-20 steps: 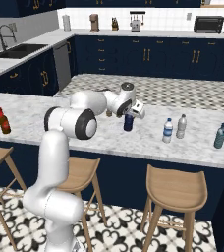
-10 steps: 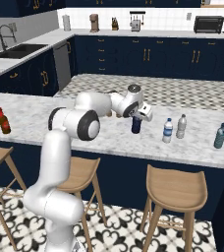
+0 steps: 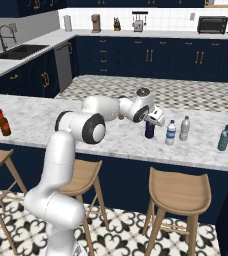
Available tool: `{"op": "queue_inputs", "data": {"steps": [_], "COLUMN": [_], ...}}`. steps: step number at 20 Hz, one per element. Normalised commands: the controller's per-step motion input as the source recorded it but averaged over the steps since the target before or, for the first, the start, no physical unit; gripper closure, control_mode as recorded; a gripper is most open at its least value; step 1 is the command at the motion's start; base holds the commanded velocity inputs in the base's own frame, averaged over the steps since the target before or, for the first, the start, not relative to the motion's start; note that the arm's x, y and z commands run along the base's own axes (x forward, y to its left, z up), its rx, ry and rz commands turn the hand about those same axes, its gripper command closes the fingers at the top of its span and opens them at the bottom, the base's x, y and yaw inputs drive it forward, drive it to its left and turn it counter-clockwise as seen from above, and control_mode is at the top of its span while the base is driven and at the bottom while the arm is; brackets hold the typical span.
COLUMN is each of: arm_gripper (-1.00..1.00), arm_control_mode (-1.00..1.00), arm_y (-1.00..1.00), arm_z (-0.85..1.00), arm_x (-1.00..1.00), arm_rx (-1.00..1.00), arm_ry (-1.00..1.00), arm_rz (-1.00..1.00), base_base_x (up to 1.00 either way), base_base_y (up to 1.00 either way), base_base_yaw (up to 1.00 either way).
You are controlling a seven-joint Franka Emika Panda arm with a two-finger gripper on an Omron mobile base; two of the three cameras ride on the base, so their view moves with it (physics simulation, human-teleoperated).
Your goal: Move the plastic bottles in the middle to the plastics group, and the glass bottles in the middle to the glass group.
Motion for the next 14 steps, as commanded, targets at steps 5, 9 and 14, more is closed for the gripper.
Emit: {"op": "queue_inputs", "data": {"steps": [5, 9, 14], "arm_gripper": [1.0, 1.0, 1.0], "arm_control_mode": [-1.0, -1.0, -1.0], "arm_y": [-0.3, 0.0, -0.28], "arm_z": [0.0, 0.0, 0.0], "arm_x": [0.0, 0.0, 0.0], "arm_rx": [0.0, 0.0, 0.02], "arm_ry": [0.09, 0.07, 0.01], "arm_rz": [-0.14, -0.02, -0.09], "base_base_x": [0.0, 0.0, 0.0], "base_base_y": [0.0, 0.0, 0.0], "base_base_yaw": [0.0, 0.0, 0.0]}}
